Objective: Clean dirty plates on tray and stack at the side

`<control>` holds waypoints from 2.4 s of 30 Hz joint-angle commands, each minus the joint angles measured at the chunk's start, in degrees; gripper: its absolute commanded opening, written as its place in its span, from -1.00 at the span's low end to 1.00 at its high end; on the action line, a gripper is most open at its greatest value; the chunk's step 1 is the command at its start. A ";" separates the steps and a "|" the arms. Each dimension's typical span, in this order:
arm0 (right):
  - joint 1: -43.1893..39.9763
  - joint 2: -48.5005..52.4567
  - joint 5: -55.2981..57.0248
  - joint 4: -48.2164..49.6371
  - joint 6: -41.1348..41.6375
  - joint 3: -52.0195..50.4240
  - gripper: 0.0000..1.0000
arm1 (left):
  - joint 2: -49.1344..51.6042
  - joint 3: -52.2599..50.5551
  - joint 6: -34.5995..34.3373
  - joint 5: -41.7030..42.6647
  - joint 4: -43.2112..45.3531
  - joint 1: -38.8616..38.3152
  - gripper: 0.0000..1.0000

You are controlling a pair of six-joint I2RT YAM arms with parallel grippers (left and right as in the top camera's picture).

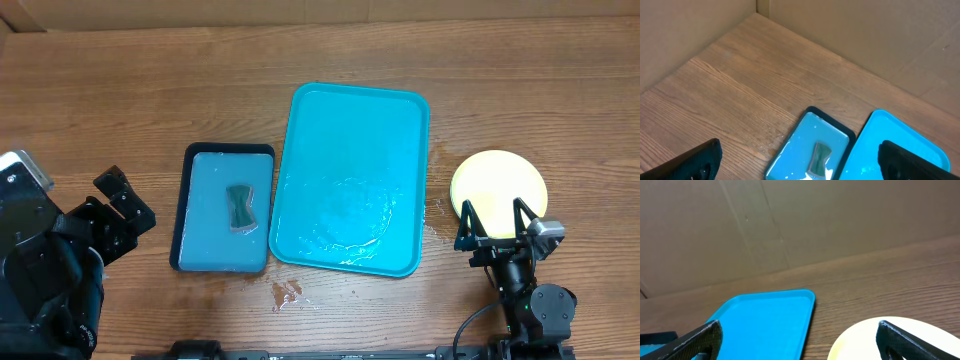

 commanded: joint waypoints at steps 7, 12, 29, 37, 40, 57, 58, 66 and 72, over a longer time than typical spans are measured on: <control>-0.02 -0.57 -0.11 0.22 -0.02 -0.59 0.99 | 0.04 0.55 -0.98 -0.94 0.22 0.26 1.00; -0.02 -0.57 -0.11 0.22 -0.02 -0.59 1.00 | 0.04 0.55 -0.98 -0.94 0.22 0.26 1.00; -0.02 -0.57 -0.11 0.22 -0.04 -0.59 1.00 | -10.25 -23.10 10.12 12.41 28.48 -3.58 0.99; -0.02 -0.57 -0.11 0.22 -0.02 -0.59 1.00 | -27.52 -53.29 22.86 23.78 52.17 -3.50 1.00; -0.02 -0.57 -0.11 0.22 -0.02 -0.59 0.99 | -34.82 -62.86 22.60 24.11 57.09 -3.52 0.99; -0.02 -0.57 -0.11 0.22 -0.04 -0.59 1.00 | -56.37 -97.48 11.43 19.50 75.93 -3.52 0.99; -0.02 -0.57 -0.11 0.22 -0.04 -0.59 0.99 | -56.37 -99.23 11.41 19.63 77.90 -3.54 1.00; -0.02 -0.57 -0.11 0.22 -0.04 -0.59 0.99 | -56.37 -104.02 10.40 19.17 78.23 -3.52 1.00; -0.02 -0.57 -0.11 0.22 -0.02 -0.59 0.99 | -56.28 -104.02 10.38 19.39 78.31 -3.52 1.00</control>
